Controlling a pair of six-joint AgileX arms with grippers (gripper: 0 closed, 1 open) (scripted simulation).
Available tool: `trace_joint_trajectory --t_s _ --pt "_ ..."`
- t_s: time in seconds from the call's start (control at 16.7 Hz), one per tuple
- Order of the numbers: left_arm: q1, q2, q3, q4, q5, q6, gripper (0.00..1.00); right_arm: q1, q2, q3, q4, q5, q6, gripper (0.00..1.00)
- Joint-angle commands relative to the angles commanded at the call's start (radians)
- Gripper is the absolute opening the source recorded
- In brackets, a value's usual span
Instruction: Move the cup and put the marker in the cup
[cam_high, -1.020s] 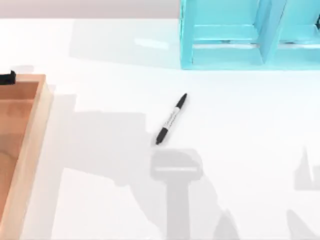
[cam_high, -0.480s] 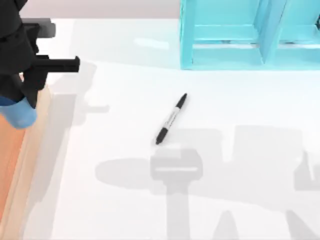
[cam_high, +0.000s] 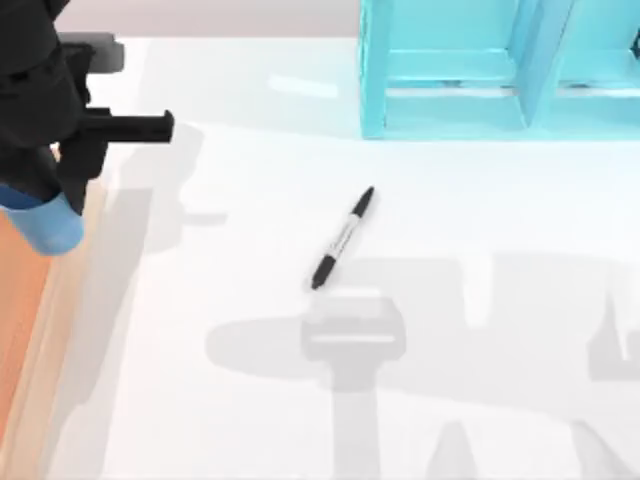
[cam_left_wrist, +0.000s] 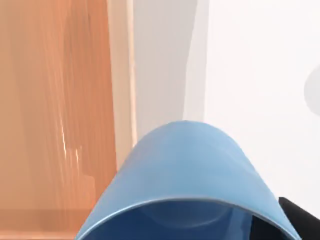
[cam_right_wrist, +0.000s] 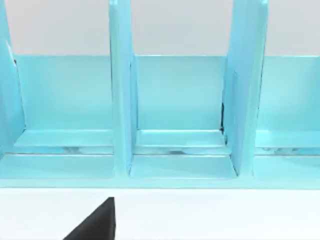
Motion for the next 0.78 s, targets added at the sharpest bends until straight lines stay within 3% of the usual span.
trace_joint_trajectory --t_s 0.48,0.78 --pt "-0.202 0.299 0.124 0.193 -0.072 -0.2 0.0 0.0 0.0 0.0 0.0 0.0 0.0 1.0" --pt "-0.229 0.332 0.139 0.221 -0.082 -0.229 0.0 0.0 0.0 0.0 0.0 0.0 0.0 1.0"
